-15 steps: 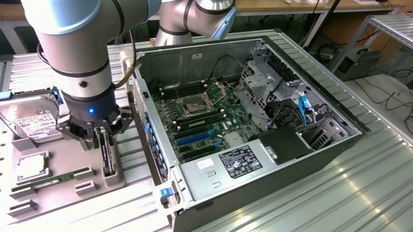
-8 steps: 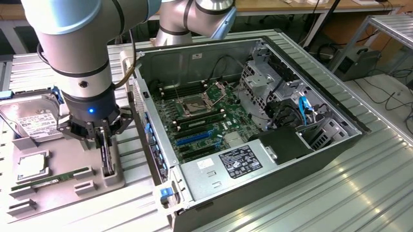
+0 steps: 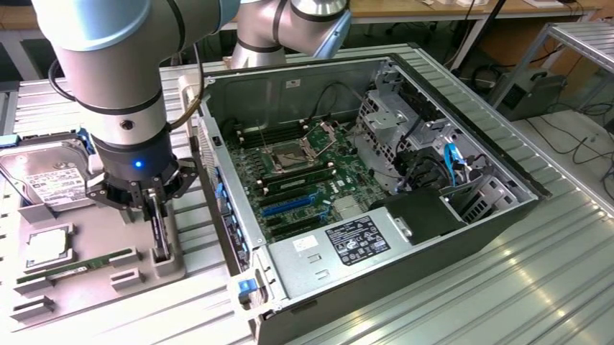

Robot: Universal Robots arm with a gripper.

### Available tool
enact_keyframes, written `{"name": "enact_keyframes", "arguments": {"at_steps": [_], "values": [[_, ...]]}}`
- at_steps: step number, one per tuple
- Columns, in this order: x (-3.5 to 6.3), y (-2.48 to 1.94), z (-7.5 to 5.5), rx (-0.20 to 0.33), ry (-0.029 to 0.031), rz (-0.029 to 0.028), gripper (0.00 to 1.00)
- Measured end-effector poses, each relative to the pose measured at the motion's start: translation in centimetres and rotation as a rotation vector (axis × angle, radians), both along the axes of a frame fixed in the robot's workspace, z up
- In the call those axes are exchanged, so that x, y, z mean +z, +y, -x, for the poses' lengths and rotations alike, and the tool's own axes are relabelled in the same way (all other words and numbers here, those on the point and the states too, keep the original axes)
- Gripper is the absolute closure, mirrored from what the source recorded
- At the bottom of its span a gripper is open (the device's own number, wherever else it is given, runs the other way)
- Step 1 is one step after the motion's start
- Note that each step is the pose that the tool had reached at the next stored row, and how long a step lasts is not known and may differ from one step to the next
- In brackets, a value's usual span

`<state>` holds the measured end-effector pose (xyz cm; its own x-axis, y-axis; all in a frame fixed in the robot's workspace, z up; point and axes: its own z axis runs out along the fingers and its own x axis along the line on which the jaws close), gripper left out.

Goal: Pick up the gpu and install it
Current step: 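Pick up the gpu and move the gpu toward the slot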

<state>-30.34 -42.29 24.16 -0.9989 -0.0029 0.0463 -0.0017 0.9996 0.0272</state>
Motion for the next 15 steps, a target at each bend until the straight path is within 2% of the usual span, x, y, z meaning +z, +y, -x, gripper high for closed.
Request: {"name": "enact_keyframes", "arguments": {"at_steps": [7,15], "values": [[0.15,0.0,0.0,0.0,0.0,0.0,0.74],[1.6,0.0,0.0,0.0,0.0001,0.0,0.74]]}}
